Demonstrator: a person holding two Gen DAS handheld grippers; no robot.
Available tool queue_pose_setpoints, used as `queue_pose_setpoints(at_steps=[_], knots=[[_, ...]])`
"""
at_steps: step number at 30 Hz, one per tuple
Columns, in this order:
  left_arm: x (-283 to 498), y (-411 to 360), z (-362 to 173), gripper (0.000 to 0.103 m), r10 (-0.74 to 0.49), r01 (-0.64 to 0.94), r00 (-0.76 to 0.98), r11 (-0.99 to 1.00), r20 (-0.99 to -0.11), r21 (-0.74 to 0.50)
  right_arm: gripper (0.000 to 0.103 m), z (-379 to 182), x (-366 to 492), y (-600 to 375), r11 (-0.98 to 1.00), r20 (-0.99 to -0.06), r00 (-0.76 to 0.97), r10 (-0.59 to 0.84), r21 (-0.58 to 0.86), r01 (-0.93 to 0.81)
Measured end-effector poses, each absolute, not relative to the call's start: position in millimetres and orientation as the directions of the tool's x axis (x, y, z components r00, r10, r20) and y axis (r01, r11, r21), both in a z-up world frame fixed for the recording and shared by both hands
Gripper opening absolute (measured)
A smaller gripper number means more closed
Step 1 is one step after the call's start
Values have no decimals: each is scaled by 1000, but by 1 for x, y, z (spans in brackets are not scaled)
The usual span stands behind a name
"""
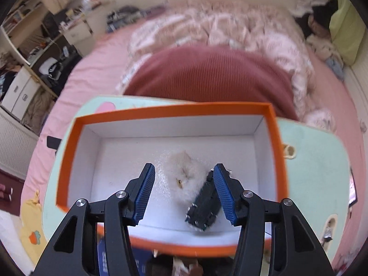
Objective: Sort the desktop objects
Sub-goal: 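Grasp the white fluffy pompom in the box with the right gripper, place it on the table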
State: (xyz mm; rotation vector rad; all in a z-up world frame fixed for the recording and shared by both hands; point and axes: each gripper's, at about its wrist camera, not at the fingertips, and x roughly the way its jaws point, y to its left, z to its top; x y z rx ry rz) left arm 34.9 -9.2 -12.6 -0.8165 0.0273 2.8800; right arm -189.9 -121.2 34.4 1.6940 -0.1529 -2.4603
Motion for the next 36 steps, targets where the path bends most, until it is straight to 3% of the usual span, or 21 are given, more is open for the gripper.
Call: queue_pose_setpoints(at_steps=[4, 5, 10, 17, 22, 31, 34, 36], knots=[[35, -8, -12, 103, 137, -148, -841, -989, -523, -21, 53, 21, -203, -129, -996, -936, -345, -71, 52, 66], [35, -7, -12, 103, 137, -148, -841, -989, -523, -21, 41, 17, -206, -133, -996, -942, -333, -45, 18, 85], [33, -7, -12, 103, 137, -149, -841, -989, -524, -21, 32, 25, -201, -135, -990, -936, -346, -70, 22, 140], [33, -8, -12, 103, 141, -153, -841, -988, -523, -21, 32, 89, -158, -102, -984, -797, -578, -175, 119, 133], [32, -8, -12, 103, 142, -154, -841, -988, -522, -21, 32, 133, -93, -85, -960, -686, -674, -276, 170, 221], [31, -9, -13, 103, 143, -155, -841, -988, -522, -20, 33, 77, 2, -93, -919, -706, -620, -342, 115, 377], [31, -8, -13, 103, 144, -156, -841, -987, -522, -20, 33, 52, -3, -97, -948, -729, -639, -245, 43, 315], [31, -8, -13, 103, 144, -157, -841, -987, -522, -19, 38, 51, -4, -95, -953, -694, -678, -242, 40, 299]])
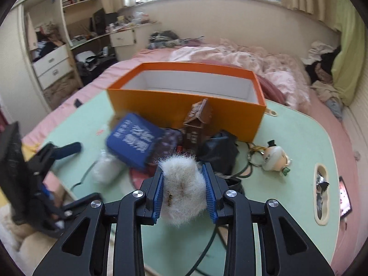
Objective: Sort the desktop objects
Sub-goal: 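Grasp the white fluffy pompom in the box with the right gripper, place it on the table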
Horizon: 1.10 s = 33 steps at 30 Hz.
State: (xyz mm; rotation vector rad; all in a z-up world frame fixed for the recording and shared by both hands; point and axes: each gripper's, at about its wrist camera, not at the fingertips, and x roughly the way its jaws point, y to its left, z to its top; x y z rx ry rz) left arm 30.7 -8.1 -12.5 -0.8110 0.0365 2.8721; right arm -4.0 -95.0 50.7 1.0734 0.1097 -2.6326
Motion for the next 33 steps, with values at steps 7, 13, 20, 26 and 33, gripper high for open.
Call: queue_pose_setpoints(at_steps=[7, 13, 20, 26, 33], knots=[[32, -8, -13, 103, 146, -159, -841, -987, -522, -20, 80, 57, 50, -87, -962, -481, -843, -241, 4, 272], [32, -8, -13, 103, 146, -160, -841, -987, -521, -18, 86, 15, 70, -92, -971, -508, -834, -213, 20, 236], [30, -8, -14, 103, 144, -157, -840, -987, -523, -19, 101, 5, 57, -77, -952, -501, -809, -305, 144, 270], [29, -8, -15, 103, 146, -160, -840, -987, -523, -20, 101, 6, 60, -78, -954, -496, -816, -297, 132, 267], [30, -8, -15, 103, 148, -161, -840, -987, -523, -20, 101, 4, 62, -77, -955, -494, -818, -295, 131, 266]])
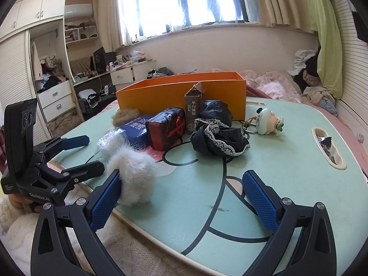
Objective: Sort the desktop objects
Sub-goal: 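Grasp the white fluffy pompom in the box with the right gripper, place it on the table, then grasp the green toy car in the box with the left gripper, place it beside the red pouch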
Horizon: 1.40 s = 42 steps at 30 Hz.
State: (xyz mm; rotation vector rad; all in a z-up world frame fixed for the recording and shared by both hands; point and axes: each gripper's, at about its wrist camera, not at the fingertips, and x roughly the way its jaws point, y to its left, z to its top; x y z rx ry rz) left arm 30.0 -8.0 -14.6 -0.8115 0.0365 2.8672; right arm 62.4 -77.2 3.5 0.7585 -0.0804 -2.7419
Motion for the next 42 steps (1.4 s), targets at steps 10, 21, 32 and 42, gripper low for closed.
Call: queue_pose_setpoints(at_steps=[10, 21, 32, 42], knots=[[30, -8, -15, 103, 150, -163, -839, -986, -523, -20, 101, 9, 83, -70, -996, -398, -916, -55, 85, 23], [31, -7, -15, 103, 151, -166, -839, -986, -523, -19, 101, -3, 60, -76, -1000, -528, -849, 16, -22, -5], [60, -15, 5, 101, 157, -154, -904, -987, -397, -41, 101, -5, 59, -69, -1000, -532, -847, 2, -4, 0], [22, -1, 95, 98, 183, -159, -913, -983, -364, -97, 101, -4, 60, -71, -1000, -532, -847, 0, -3, 2]])
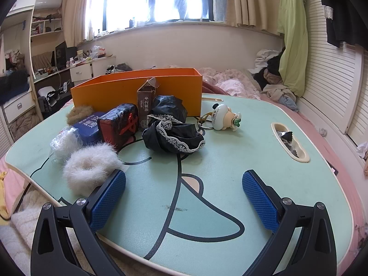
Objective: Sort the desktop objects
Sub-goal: 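Grasp the green toy car in the box with the left gripper, place it beside the red pouch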
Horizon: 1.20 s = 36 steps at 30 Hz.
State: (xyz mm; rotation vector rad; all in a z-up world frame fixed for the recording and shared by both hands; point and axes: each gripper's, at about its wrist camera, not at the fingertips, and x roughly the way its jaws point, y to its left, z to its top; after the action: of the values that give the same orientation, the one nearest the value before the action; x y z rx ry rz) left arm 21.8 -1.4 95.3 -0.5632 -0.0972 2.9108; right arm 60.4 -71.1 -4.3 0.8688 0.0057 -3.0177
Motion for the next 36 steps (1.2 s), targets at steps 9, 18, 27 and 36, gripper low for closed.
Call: queue_pose_setpoints(at_steps=[9, 18, 27, 36], knots=[[-100, 49, 115, 98, 111, -85, -848, -994, -517, -74, 101, -3, 62, -75, -1000, -530, -848, -3, -3, 5], [-172, 55, 55, 95, 166, -32, -602, -982, -781, -184, 101, -3, 63, -76, -1000, -529, -849, -3, -3, 5], [-179, 48, 40, 88, 207, 7, -542, -968, -814, -250, 101, -2, 64, -77, -1000, -530, -848, -6, -1, 8], [-209, 70, 45, 68, 186, -47, -388, -982, -903, -182, 101, -2, 64, -78, -1000, -531, -847, -6, -1, 8]])
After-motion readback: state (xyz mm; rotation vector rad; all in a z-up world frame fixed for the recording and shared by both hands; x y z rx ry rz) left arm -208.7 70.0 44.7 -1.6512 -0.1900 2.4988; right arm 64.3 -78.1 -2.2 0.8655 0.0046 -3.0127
